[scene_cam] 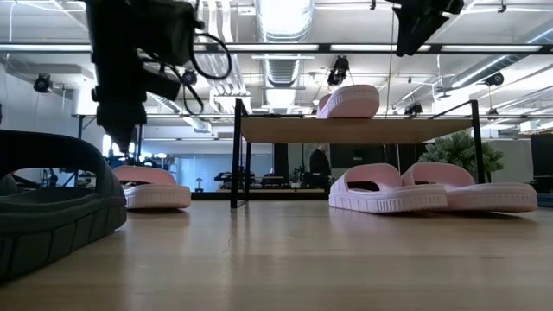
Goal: Pick and place slides into the shelf
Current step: Put the pink slipper on the shelf
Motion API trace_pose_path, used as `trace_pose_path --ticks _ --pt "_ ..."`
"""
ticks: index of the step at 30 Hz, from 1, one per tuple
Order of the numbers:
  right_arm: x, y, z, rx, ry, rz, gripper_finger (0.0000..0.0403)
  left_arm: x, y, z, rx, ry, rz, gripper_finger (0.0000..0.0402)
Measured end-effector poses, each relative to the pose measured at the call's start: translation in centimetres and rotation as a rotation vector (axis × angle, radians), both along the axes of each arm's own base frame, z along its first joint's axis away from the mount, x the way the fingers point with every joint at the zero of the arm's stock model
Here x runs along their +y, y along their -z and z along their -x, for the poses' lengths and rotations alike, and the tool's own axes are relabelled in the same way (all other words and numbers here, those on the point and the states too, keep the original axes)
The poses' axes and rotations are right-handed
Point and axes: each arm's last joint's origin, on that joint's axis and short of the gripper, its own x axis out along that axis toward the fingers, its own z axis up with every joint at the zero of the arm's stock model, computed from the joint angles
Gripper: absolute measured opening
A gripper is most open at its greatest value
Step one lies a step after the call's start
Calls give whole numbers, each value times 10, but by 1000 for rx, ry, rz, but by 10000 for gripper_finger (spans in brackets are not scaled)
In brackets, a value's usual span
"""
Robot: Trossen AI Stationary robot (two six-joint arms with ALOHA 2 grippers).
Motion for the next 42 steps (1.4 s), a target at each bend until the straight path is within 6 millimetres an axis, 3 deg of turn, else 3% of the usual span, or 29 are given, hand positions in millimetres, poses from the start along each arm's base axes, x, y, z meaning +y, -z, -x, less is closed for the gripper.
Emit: trace_pose_path --ticks 15,23,31,36,42 --pt "2 1 -1 -26 22 -39 180 6 35 -19 187 22 27 114" --pt "2 2 -2 -33 25 -63 180 17 41 -22 215 28 -99 114" --pt "2 2 -2 -39 31 -65 180 35 44 -30 194 64 -89 112" --pt "2 2 -2 -38 31 -64 180 46 45 -32 194 75 -80 85" --pt "2 2 -2 -37 30 -62 180 56 45 -30 237 97 -70 23"
